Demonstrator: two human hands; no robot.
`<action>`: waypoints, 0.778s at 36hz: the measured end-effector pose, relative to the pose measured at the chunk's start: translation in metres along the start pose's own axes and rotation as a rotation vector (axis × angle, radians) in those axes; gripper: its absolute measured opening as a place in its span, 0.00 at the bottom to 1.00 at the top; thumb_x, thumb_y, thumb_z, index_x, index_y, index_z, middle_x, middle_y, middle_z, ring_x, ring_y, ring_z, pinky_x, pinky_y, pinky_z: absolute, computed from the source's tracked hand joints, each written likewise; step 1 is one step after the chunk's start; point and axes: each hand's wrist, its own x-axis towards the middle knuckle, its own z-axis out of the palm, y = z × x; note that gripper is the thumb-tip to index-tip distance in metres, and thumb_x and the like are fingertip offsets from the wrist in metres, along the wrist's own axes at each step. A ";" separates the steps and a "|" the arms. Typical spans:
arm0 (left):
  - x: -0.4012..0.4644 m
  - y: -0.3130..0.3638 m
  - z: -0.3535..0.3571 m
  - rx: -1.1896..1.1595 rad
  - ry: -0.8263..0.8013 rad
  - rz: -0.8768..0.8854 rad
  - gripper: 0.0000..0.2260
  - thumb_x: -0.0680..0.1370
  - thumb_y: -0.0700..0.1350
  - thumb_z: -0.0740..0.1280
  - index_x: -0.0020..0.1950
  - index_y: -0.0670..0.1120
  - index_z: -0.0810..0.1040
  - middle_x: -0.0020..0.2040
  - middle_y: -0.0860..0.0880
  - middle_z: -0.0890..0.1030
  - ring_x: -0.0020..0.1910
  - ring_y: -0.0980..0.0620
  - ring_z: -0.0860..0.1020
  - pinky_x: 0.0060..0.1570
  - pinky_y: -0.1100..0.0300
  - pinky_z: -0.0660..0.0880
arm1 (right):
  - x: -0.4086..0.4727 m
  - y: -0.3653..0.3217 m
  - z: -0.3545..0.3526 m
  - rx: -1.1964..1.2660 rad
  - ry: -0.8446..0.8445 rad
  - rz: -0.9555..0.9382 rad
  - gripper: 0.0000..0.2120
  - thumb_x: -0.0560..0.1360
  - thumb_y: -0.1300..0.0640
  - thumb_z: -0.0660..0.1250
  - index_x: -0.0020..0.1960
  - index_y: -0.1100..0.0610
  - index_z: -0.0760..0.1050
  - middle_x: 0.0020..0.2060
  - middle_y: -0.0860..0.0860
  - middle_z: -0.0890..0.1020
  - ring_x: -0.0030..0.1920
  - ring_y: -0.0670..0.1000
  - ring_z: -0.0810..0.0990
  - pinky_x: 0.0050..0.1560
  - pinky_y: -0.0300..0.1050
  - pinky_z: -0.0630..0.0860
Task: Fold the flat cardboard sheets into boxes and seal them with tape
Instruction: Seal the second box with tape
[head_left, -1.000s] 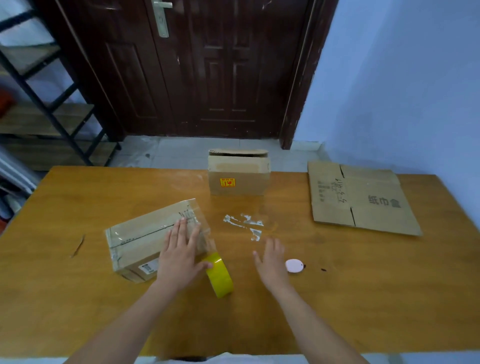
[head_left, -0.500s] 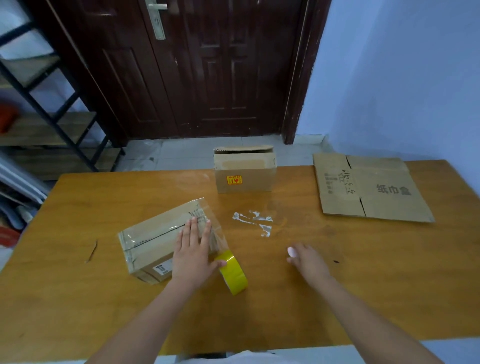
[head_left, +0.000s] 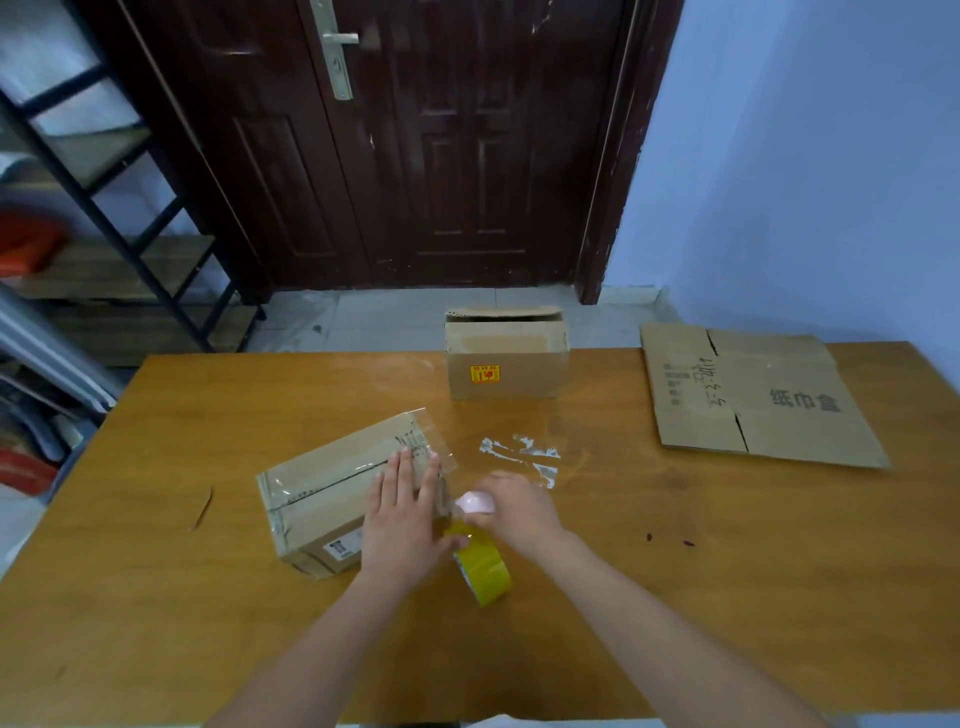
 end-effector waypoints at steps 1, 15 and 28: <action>0.000 0.000 0.000 -0.001 -0.004 0.000 0.55 0.52 0.72 0.73 0.72 0.46 0.64 0.68 0.36 0.71 0.67 0.38 0.71 0.65 0.47 0.56 | 0.001 -0.001 0.000 -0.009 -0.010 -0.004 0.21 0.73 0.44 0.68 0.61 0.53 0.75 0.57 0.51 0.77 0.60 0.53 0.75 0.53 0.48 0.73; 0.000 -0.001 0.001 -0.009 -0.028 0.005 0.54 0.55 0.73 0.71 0.74 0.46 0.64 0.70 0.37 0.68 0.70 0.39 0.67 0.68 0.48 0.54 | 0.006 0.008 -0.001 0.077 0.093 0.206 0.19 0.74 0.46 0.67 0.61 0.54 0.75 0.60 0.52 0.77 0.60 0.54 0.75 0.52 0.46 0.72; -0.002 0.003 -0.004 0.077 -0.043 -0.013 0.50 0.69 0.73 0.56 0.75 0.49 0.31 0.73 0.43 0.32 0.73 0.45 0.32 0.71 0.50 0.33 | -0.013 0.069 0.042 -0.103 0.037 0.466 0.23 0.78 0.54 0.59 0.72 0.52 0.62 0.73 0.52 0.60 0.74 0.57 0.55 0.70 0.57 0.59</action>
